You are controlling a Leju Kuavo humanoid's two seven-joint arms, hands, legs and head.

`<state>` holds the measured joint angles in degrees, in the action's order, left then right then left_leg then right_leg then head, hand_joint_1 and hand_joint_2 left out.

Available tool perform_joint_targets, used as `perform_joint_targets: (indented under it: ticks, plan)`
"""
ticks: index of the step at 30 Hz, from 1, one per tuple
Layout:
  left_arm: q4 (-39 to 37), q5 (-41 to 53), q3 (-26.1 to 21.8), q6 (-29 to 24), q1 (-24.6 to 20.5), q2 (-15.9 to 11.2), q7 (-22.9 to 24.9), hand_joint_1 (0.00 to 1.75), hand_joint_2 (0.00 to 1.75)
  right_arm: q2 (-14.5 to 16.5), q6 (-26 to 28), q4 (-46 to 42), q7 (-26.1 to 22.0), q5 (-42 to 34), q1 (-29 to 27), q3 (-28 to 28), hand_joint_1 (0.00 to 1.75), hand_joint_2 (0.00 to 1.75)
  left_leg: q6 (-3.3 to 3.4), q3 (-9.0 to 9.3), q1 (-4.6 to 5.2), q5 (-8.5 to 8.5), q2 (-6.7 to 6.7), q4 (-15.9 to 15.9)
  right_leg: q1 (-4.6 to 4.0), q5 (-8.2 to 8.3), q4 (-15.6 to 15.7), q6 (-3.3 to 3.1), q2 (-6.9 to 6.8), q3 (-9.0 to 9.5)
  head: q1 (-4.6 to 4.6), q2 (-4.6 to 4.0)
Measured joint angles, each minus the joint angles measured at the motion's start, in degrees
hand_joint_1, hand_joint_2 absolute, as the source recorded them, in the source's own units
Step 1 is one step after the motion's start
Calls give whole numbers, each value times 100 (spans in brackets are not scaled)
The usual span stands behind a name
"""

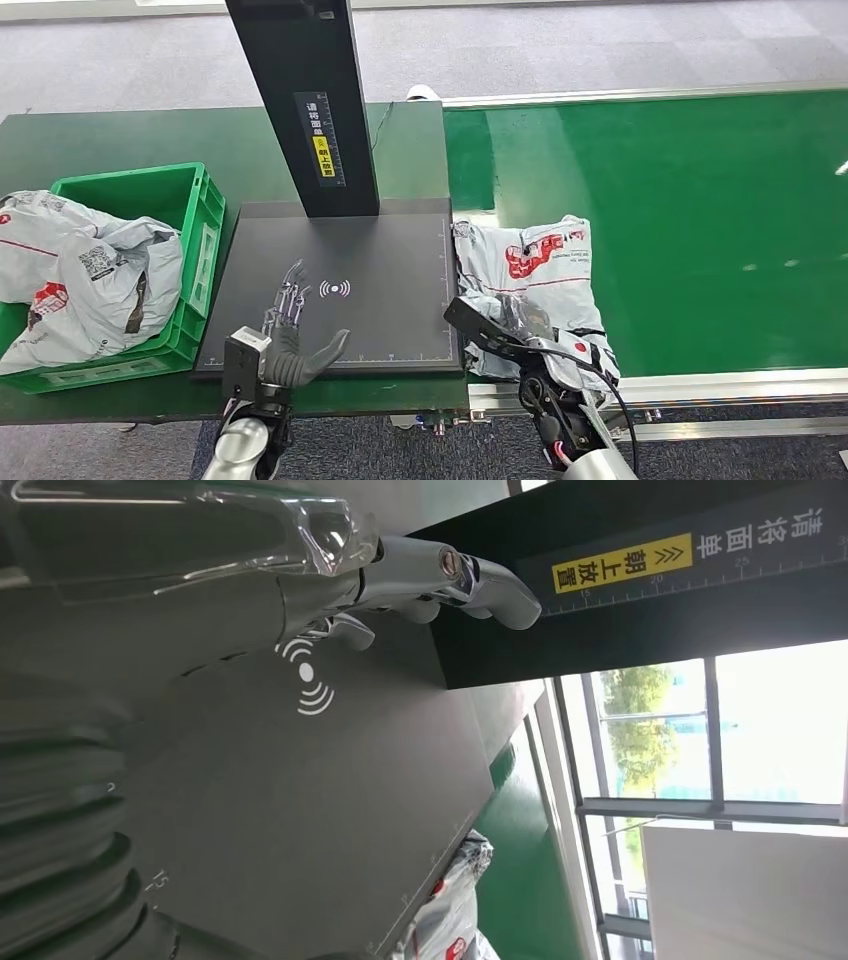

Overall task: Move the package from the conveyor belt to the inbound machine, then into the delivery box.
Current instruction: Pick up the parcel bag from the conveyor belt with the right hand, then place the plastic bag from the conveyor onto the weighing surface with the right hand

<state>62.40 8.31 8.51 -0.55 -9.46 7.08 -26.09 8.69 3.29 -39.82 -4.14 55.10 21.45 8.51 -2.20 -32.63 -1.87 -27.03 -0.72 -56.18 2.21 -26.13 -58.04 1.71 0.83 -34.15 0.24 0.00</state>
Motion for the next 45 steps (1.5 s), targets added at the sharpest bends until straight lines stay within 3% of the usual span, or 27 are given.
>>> perform_joint_targets:
  ticks: [3,7,14,21,26,34,39,45]
  plan:
    - [92,-78,-40,-43,93,-6,-89,0,175,34,-120,-560,-877,-1408,-242,-144,175,175,0,-11,-1,0,0,0,-1,0,0,0,1,-12,-1,0]
    - [180,-180,-104,-110,124,-4,-166,0,175,93,-231,-1271,-1480,-2677,-383,-283,175,175,0,-14,-2,0,-3,0,-2,0,-1,0,2,-18,-1,0]
    - [253,-225,-149,-156,133,-4,-196,0,175,190,-171,-1801,-1718,-3096,-431,-336,175,175,0,-14,1,1,4,-1,1,0,0,0,0,-13,0,0]
    - [525,-478,-269,-594,230,19,-486,0,175,314,647,-2464,-2626,-3998,-628,-480,175,175,0,-14,1,0,4,0,1,0,0,0,0,-14,-1,0]
    - [949,-569,-367,-880,372,41,-649,0,175,352,1022,-2944,-2876,-4011,-776,-457,175,175,0,-15,1,-1,4,1,0,-1,0,0,0,-14,0,0]
    - [1289,-636,-436,-1070,475,43,-783,0,175,356,923,-3152,-2835,-3758,-815,-290,175,175,0,-14,1,0,2,1,1,0,0,0,0,-10,-1,0]
    - [1608,-730,-540,-1266,499,35,-935,0,175,288,334,-2957,-2664,-3147,-538,323,175,175,0,-14,-1,1,3,2,-2,-1,-1,0,0,-11,-1,0]
    - [1840,-1010,-613,-1665,506,33,-1198,0,175,233,-924,-2104,-2623,-2786,57,1372,175,175,0,-14,-1,1,6,2,-1,-1,-1,0,-2,-9,1,0]
